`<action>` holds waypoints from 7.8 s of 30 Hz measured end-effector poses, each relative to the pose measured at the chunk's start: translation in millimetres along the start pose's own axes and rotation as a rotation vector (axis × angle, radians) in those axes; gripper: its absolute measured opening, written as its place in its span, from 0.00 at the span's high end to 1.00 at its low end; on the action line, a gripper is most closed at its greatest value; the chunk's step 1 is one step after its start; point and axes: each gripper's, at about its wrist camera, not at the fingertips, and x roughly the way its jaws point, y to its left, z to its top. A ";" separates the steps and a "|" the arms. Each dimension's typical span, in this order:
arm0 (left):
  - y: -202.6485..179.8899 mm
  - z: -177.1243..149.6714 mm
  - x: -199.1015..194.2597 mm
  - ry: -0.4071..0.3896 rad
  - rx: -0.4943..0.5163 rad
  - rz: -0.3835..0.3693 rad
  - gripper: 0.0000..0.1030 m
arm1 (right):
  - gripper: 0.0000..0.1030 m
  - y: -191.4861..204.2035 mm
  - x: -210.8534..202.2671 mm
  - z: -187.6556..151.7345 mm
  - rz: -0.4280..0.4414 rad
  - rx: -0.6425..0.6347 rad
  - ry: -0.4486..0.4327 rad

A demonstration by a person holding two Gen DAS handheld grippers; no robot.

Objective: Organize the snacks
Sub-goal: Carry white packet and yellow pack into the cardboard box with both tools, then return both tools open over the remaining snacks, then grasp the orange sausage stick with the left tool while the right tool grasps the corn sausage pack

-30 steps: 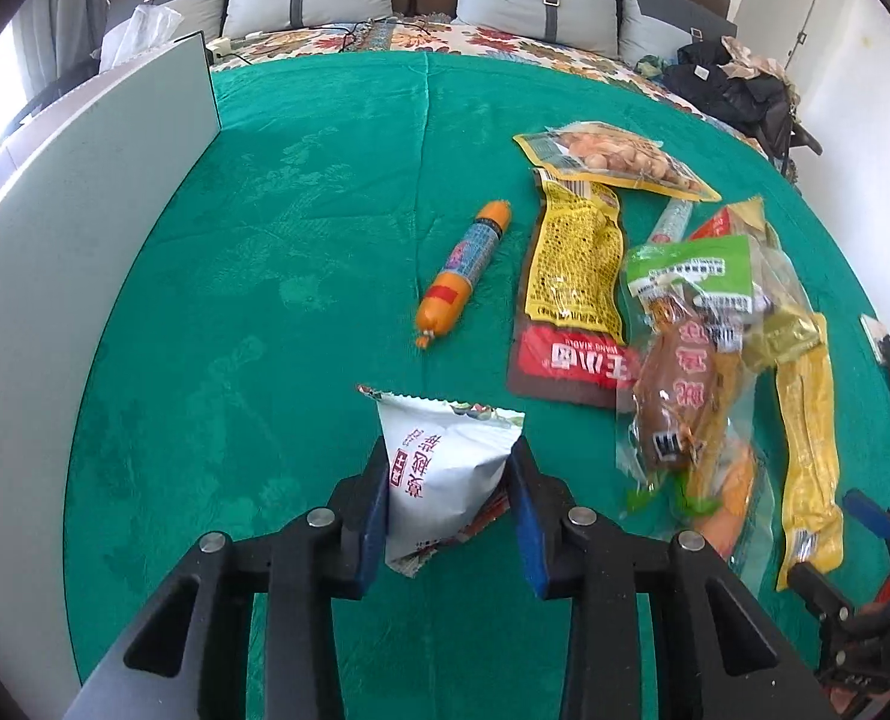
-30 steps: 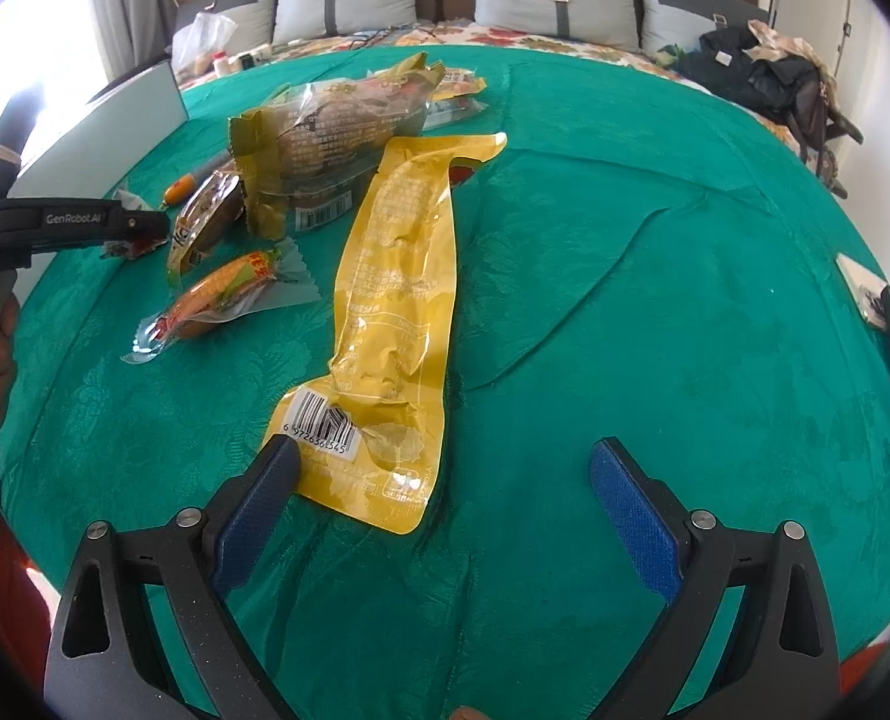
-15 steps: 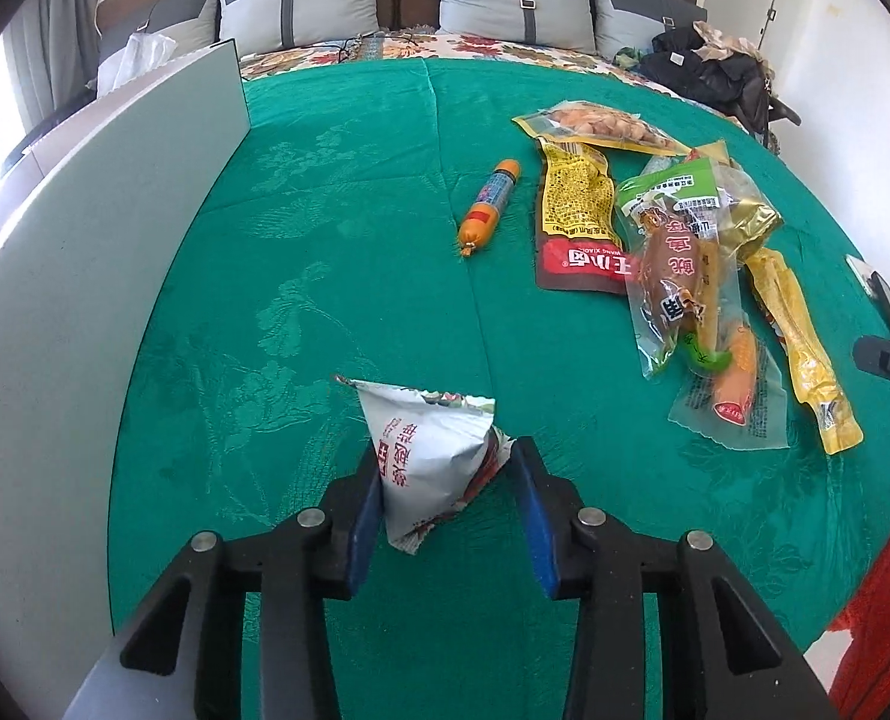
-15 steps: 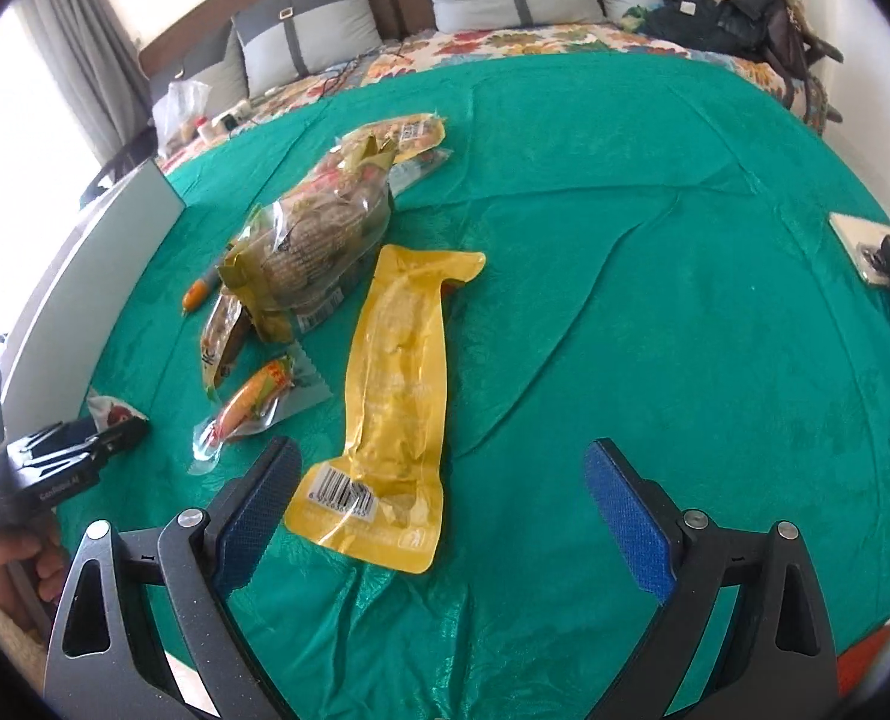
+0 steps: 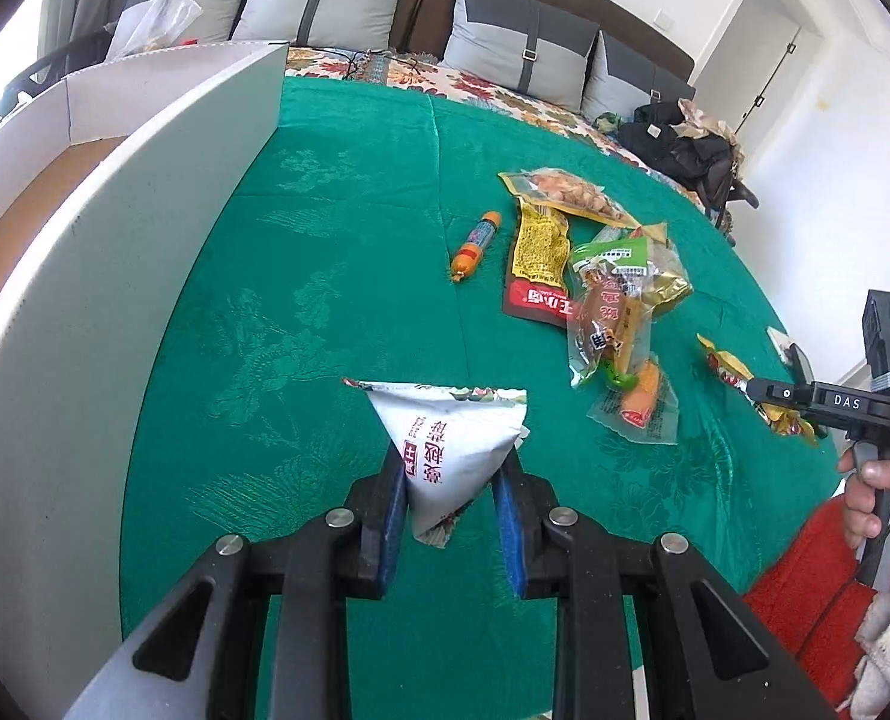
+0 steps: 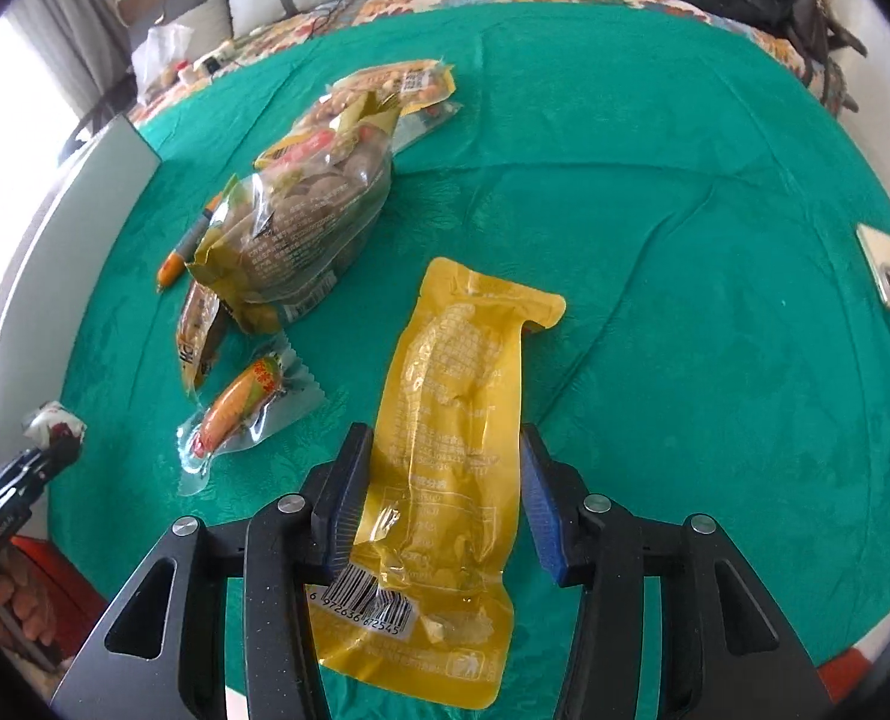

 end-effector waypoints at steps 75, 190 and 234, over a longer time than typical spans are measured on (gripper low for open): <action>-19.5 25.8 104.4 -0.005 0.107 0.333 0.00 | 0.14 -21.0 17.1 -30.9 -0.233 -0.145 -0.247; -8.7 27.4 102.9 -0.002 0.108 0.346 0.00 | 0.09 -19.7 16.5 -30.6 -0.229 -0.138 -0.243; -6.5 27.0 100.4 -0.006 0.101 0.345 0.00 | 0.28 107.8 24.4 -35.9 -0.049 -0.281 0.011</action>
